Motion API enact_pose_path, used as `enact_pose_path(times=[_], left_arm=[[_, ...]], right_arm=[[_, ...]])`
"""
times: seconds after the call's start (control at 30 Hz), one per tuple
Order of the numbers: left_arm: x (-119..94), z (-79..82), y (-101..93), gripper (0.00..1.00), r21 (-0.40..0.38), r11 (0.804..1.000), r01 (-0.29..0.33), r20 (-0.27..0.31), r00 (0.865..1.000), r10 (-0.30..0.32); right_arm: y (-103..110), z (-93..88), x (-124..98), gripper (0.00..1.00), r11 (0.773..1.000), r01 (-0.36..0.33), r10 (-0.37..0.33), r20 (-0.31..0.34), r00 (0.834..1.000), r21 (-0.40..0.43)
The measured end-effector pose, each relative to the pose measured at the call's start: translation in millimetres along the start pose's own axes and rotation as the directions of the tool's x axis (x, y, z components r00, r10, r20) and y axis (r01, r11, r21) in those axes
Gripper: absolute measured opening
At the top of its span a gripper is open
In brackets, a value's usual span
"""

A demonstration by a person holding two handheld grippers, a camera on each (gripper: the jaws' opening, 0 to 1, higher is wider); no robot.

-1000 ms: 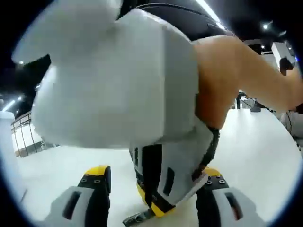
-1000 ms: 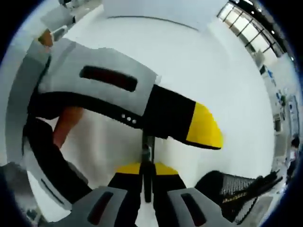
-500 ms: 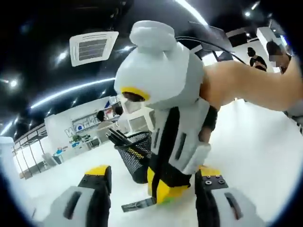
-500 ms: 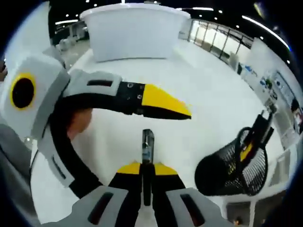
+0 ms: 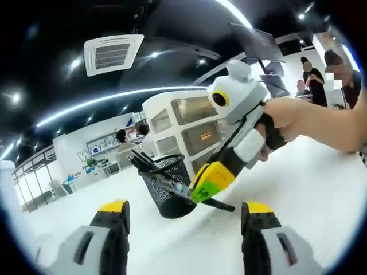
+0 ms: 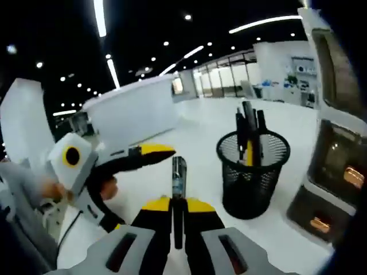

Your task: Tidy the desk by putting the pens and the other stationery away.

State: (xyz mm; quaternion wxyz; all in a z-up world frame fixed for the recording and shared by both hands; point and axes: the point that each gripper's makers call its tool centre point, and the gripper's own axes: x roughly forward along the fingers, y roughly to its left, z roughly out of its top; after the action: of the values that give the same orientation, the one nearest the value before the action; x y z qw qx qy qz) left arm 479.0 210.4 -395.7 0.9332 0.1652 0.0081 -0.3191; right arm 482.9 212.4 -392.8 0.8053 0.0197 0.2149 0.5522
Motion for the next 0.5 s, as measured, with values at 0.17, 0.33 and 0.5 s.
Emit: enact_pose_path(times=[0.17,0.33,0.5], left_arm=[[2,-6.5,-5.9,0.77,-0.02,1.0,0.021,-0.021,1.0,-0.022],[3,-12.9,-15.3,0.76,-0.019,0.998,0.054,-0.047,0.997,-0.055],[2,-11.6,-17.4,0.75,-0.009,0.998,0.06,-0.043,0.997,-0.06]], right_arm=[[14,25.6,-10,0.05,0.998,-0.05,0.044,0.147,0.988,0.041],[25,50.9,-19,0.05,0.921,-0.313,0.216,0.362,0.907,0.233],[18,58.6,-24,0.05,0.836,-0.459,0.274,0.496,0.824,0.302]])
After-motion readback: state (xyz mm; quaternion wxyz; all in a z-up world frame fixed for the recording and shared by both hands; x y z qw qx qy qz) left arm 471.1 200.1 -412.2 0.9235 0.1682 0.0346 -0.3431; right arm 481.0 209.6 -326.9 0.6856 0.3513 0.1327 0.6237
